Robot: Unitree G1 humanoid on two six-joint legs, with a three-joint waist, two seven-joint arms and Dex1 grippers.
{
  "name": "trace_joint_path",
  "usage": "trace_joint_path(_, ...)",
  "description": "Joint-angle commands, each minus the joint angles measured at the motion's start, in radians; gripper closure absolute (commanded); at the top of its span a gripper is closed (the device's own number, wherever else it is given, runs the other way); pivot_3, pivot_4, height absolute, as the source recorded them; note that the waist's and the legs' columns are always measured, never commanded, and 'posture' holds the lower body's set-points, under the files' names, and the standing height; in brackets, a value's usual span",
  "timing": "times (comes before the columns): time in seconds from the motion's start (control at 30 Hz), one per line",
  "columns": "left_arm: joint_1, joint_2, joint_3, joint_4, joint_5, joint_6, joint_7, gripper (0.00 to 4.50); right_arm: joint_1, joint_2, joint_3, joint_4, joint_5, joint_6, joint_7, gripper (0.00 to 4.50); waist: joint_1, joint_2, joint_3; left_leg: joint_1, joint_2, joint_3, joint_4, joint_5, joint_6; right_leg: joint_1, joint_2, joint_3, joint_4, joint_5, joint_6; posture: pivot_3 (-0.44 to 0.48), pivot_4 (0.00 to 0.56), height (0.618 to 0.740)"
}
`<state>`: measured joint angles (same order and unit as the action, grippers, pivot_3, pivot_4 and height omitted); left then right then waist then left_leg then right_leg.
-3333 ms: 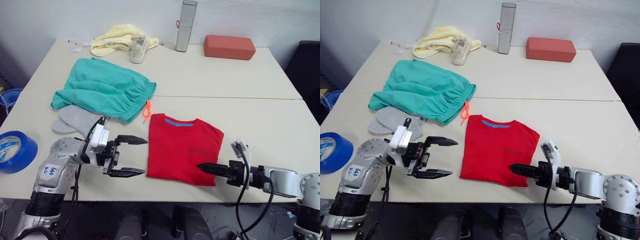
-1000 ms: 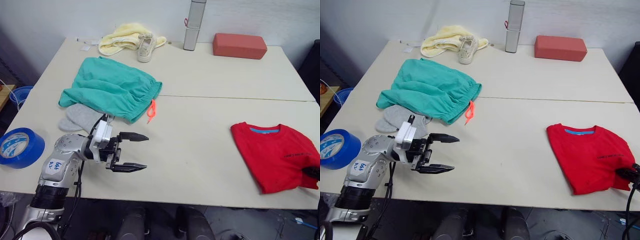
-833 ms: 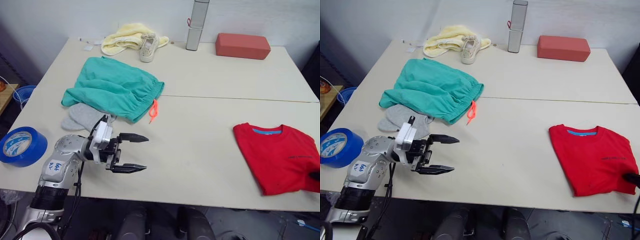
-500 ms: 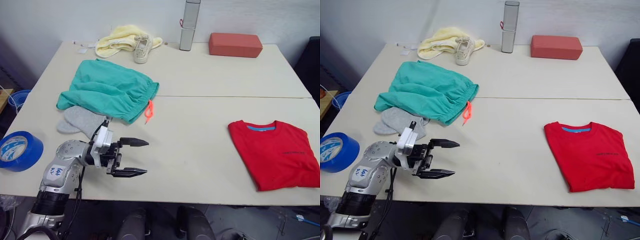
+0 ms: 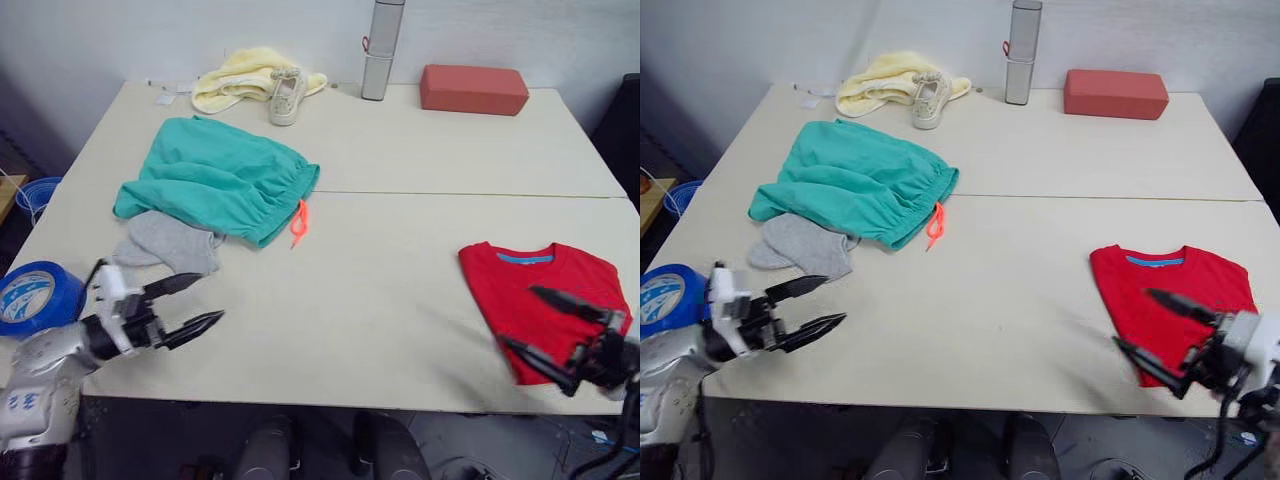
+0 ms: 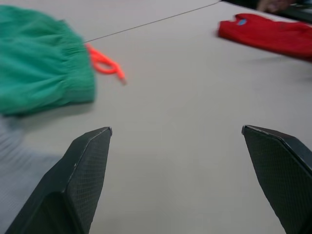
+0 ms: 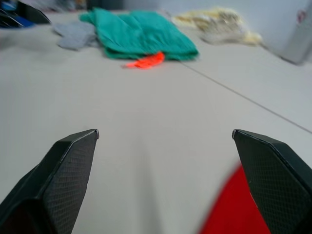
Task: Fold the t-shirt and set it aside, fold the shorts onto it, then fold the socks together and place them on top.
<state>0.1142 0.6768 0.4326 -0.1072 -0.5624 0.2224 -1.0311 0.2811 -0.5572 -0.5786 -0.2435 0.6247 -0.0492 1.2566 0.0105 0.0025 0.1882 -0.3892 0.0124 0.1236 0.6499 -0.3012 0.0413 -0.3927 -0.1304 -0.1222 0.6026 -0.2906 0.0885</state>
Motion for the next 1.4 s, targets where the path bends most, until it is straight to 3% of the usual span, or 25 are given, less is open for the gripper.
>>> trace_joint_path(0.03, 0.114, -0.002, 0.142, 0.009, 0.011, -0.037, 0.051, 0.00, 0.005, 0.043, 0.026, 0.000, 0.002, -0.082, -0.007, 0.02, -0.003, 0.000, 0.000, 0.000, 0.000, 0.000, 0.000, 0.000, 0.000, 0.000, 0.000, 0.001, 0.000, 0.000, 0.000, 0.000, 0.150, 0.740)
trace_joint_path(0.23, 0.279, -0.028, 0.269, 0.048, 0.049, -0.079, 0.118, 0.00, 0.047, 0.064, 0.069, 0.045, 0.037, -0.160, 0.072, 0.02, 0.004, -0.001, 0.000, 0.001, 0.000, -0.001, -0.001, -0.004, 0.005, -0.001, -0.001, 0.001, -0.001, -0.001, -0.002, 0.000, 0.150, 0.740)
trace_joint_path(0.47, 0.183, 0.052, 0.225, 0.046, 0.050, -0.017, 0.139, 0.00, 0.026, 0.088, 0.129, -0.133, 0.105, -0.113, -0.045, 0.02, 0.013, -0.001, 0.000, 0.002, 0.001, -0.001, -0.003, -0.004, 0.003, -0.002, -0.001, 0.001, 0.001, -0.002, -0.007, 0.000, 0.150, 0.740)
trace_joint_path(0.67, -0.121, 0.188, 0.046, 0.070, 0.115, 0.098, 0.189, 0.00, -0.006, 0.087, 0.138, -0.215, 0.113, -0.094, -0.152, 0.02, 0.014, -0.001, 0.000, 0.002, 0.001, -0.001, -0.003, -0.004, 0.002, -0.002, -0.001, 0.001, 0.001, -0.001, -0.006, 0.000, 0.150, 0.740)
trace_joint_path(0.83, -0.508, 0.261, -0.261, 0.300, 0.295, 0.043, 0.078, 0.00, -0.018, 0.113, 0.160, -0.223, 0.063, -0.124, -0.222, 0.02, 0.013, -0.001, 0.000, 0.001, 0.001, 0.003, -0.003, -0.001, -0.005, -0.004, 0.001, 0.001, 0.003, -0.001, -0.006, 0.000, 0.150, 0.740)
trace_joint_path(1.0, -0.846, 0.178, -0.535, 0.601, 0.516, -0.127, -0.016, 0.00, -0.043, 0.129, 0.191, -0.212, 0.007, -0.146, -0.283, 0.02, 0.012, -0.002, 0.000, 0.002, 0.001, 0.010, -0.001, 0.002, 0.000, -0.006, 0.004, 0.002, 0.010, 0.000, -0.004, 0.000, 0.150, 0.740)
trace_joint_path(1.23, -1.094, 0.064, -0.716, 0.986, 0.760, -0.382, 0.068, 0.00, -0.017, 0.132, 0.190, -0.242, -0.028, -0.156, -0.357, 0.02, 0.003, -0.010, 0.002, 0.001, 0.002, 0.018, 0.000, 0.003, 0.005, -0.011, 0.006, 0.006, 0.013, 0.001, -0.001, 0.000, 0.150, 0.740)
trace_joint_path(1.4, -1.179, -0.022, -0.725, 1.140, 0.792, -0.469, 0.097, 1.27, 0.005, 0.143, 0.183, -0.253, -0.063, -0.189, -0.407, 0.00, 0.009, -0.012, 0.002, 0.000, 0.001, 0.021, 0.004, 0.003, 0.008, -0.015, 0.003, 0.010, 0.016, 0.002, 0.000, 0.000, 0.150, 0.740)
